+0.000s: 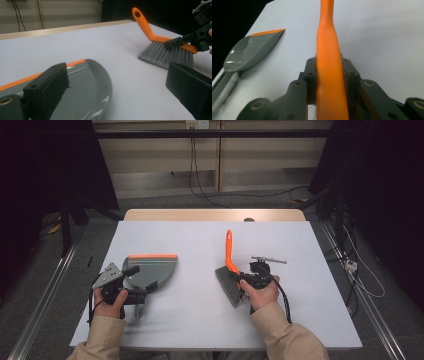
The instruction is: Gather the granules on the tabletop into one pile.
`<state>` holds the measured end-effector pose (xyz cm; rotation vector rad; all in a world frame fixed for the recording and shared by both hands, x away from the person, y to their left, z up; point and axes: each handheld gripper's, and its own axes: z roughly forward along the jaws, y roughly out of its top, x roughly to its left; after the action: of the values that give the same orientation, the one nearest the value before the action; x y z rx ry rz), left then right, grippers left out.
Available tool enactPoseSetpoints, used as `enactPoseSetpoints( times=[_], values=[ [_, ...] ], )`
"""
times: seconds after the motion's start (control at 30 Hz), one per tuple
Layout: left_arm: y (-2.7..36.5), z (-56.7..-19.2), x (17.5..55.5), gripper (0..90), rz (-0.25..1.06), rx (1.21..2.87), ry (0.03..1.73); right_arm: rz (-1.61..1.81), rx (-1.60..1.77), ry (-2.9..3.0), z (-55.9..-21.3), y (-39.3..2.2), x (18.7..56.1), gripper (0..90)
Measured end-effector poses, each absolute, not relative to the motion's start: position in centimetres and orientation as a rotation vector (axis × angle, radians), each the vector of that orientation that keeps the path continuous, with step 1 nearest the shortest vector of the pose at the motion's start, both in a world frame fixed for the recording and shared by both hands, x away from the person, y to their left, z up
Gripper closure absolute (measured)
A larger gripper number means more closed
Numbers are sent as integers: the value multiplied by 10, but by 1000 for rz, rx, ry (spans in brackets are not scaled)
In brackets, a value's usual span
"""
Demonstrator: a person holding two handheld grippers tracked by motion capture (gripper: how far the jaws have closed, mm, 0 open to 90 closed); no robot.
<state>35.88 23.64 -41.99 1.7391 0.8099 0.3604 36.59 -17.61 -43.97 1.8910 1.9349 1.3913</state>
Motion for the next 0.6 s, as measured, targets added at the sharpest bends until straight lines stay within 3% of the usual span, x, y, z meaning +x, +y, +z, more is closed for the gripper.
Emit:
enactPoseSetpoints(
  times=[0.27,0.6],
  values=[
    [236,-420,359,43,362,1746,808,1495,1858,1934,-426,-176,370,712],
    [237,-420,359,43,361,1739,811,1465,1521,2043,-403,-185,396,713]
  ],
)
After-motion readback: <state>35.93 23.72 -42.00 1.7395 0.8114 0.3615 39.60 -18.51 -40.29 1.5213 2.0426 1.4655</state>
